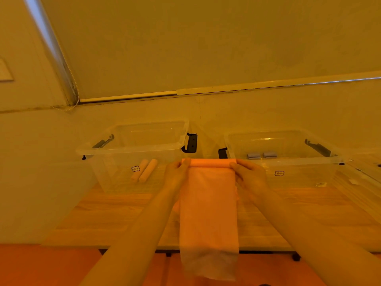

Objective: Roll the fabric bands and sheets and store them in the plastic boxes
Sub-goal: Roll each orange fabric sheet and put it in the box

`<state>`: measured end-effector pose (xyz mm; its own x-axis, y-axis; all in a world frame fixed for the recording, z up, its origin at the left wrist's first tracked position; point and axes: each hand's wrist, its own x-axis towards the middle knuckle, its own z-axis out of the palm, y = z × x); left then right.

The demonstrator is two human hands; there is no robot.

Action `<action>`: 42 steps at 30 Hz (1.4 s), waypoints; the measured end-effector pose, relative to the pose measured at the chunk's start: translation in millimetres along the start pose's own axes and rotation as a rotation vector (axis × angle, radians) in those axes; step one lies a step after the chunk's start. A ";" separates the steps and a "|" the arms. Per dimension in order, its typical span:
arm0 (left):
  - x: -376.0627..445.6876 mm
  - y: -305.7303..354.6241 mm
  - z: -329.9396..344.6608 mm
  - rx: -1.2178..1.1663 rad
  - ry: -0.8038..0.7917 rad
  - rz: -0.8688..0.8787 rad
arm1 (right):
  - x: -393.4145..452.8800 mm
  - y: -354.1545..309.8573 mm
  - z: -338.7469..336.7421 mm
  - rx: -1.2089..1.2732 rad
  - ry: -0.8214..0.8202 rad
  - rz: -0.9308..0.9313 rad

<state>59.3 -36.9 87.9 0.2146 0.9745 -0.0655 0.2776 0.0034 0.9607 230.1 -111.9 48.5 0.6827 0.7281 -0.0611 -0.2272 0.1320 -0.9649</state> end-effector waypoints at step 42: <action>7.8 -10.6 -5.1 -0.102 0.009 -0.013 | -8.0 -10.5 -0.3 0.162 -0.051 0.149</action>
<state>53.3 -28.2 78.6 0.2026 0.9763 -0.0765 0.1839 0.0388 0.9822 227.2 -119.3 59.1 0.5983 0.7800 -0.1835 -0.4343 0.1232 -0.8923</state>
